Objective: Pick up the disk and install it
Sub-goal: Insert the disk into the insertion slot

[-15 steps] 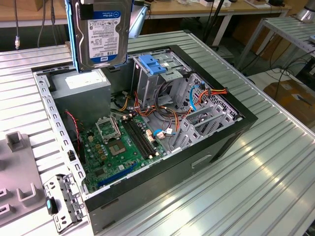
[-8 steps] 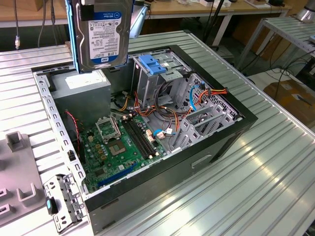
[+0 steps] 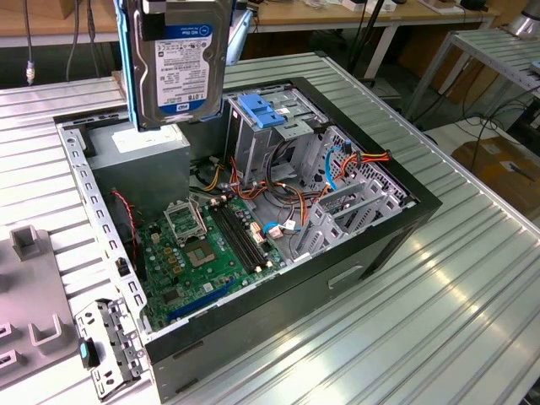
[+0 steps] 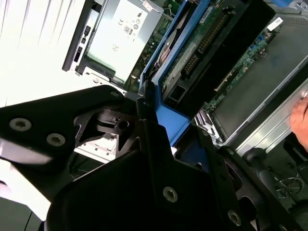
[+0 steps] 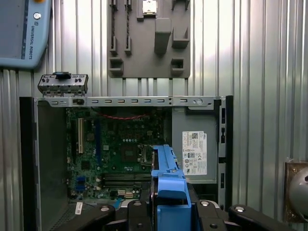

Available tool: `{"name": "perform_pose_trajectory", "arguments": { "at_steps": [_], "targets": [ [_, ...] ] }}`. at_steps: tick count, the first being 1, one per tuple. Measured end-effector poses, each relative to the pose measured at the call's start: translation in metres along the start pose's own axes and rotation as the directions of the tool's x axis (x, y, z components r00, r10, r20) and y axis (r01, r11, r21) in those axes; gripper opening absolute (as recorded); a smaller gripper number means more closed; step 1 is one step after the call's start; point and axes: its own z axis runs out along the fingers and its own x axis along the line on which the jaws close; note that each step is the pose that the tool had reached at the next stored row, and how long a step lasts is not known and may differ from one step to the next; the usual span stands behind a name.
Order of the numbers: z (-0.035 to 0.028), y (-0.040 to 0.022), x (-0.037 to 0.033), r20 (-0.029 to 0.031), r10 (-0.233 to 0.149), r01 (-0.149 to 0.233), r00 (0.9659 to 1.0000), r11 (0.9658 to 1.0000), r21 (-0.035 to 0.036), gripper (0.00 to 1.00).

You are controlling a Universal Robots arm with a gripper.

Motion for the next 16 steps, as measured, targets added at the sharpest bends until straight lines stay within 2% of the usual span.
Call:
{"name": "perform_pose_trajectory", "arguments": {
  "at_steps": [8, 14, 16],
  "targets": [
    [0.0001, -0.0001, 0.0067, -0.0001, 0.000, 0.000, 1.0000, 1.0000, 0.0000, 0.37],
    [0.0003, -0.0002, 0.0244, -0.0005, 0.000, 0.000, 1.0000, 1.0000, 0.0000, 0.37],
    [0.0003, -0.0003, 0.0276, -0.0009, 0.000, 0.000, 1.0000, 1.0000, 0.0000, 0.37]
  ]
}}
